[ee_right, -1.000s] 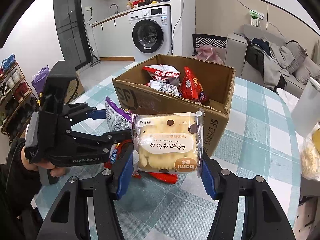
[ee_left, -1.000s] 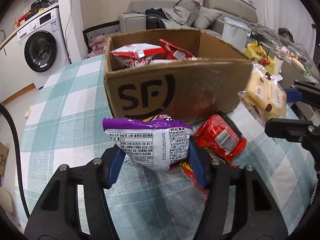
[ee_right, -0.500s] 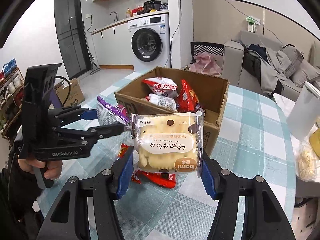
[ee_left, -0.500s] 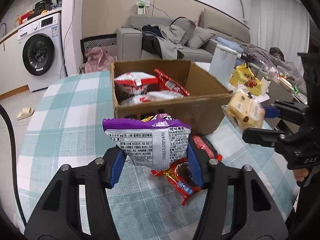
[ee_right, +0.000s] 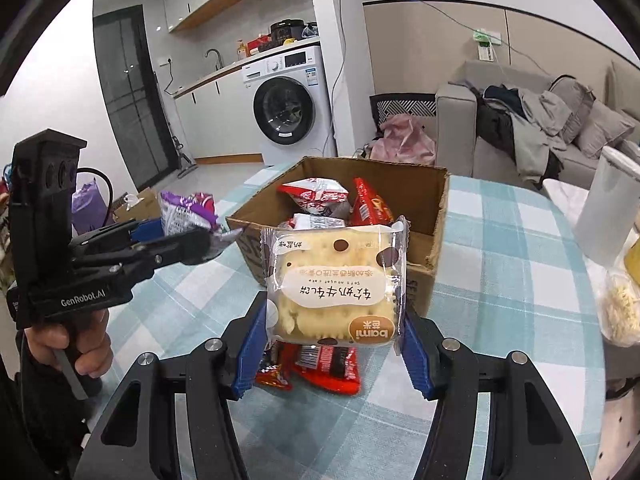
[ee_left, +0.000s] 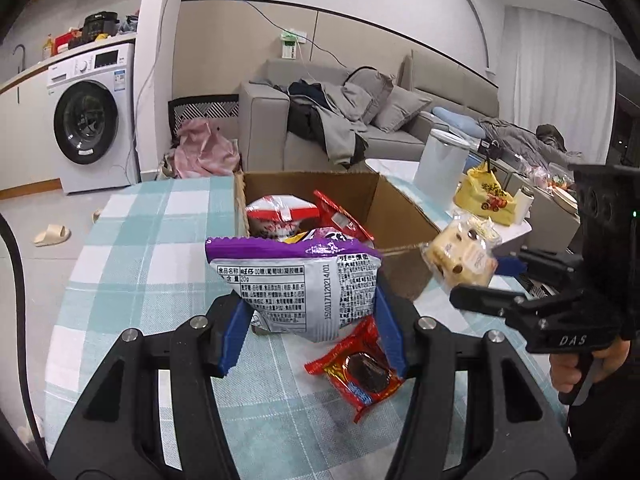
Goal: Organize snacks
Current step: 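Carry both held snacks up over the cardboard box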
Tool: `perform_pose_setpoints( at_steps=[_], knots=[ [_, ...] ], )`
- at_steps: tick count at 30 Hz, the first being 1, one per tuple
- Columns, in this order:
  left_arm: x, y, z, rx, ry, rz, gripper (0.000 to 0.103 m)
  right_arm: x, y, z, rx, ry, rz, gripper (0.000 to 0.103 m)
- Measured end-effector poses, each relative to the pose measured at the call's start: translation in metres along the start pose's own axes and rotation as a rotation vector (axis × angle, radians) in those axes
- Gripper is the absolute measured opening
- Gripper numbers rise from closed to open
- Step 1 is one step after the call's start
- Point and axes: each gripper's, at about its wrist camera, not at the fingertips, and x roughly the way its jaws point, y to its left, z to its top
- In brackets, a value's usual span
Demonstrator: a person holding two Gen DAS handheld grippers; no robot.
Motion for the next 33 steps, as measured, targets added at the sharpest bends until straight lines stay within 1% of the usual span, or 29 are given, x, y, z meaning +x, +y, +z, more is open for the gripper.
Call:
perform_pose_setpoints(
  at_steps=[3,6,8,12,18,25,33],
  knots=[
    [-0.001,0.003,0.005,-0.010,-0.004,0.003,0.053,0.002,0.000,0.003,0.007,-0.004,0.013,0.061],
    [-0.002,0.005,0.008,-0.017,-0.011,0.010,0.054,0.002,0.000,0.008,0.011,-0.013,0.004,0.061],
    [-0.002,0.006,0.012,-0.026,-0.015,0.002,0.054,0.003,-0.001,0.013,0.020,-0.015,-0.004,0.061],
    [-0.001,0.005,0.021,-0.025,-0.026,0.006,0.054,0.005,-0.006,0.027,0.039,-0.020,-0.012,0.061],
    [0.008,0.000,0.035,-0.006,-0.042,0.039,0.054,0.013,-0.011,0.044,0.066,-0.031,-0.024,0.061],
    [0.030,0.000,0.050,-0.001,-0.029,0.050,0.054,0.026,-0.015,0.059,0.095,-0.032,-0.022,0.061],
    [0.058,0.002,0.063,-0.002,-0.015,0.063,0.054,0.042,-0.028,0.062,0.132,-0.003,-0.023,0.061]
  ],
)
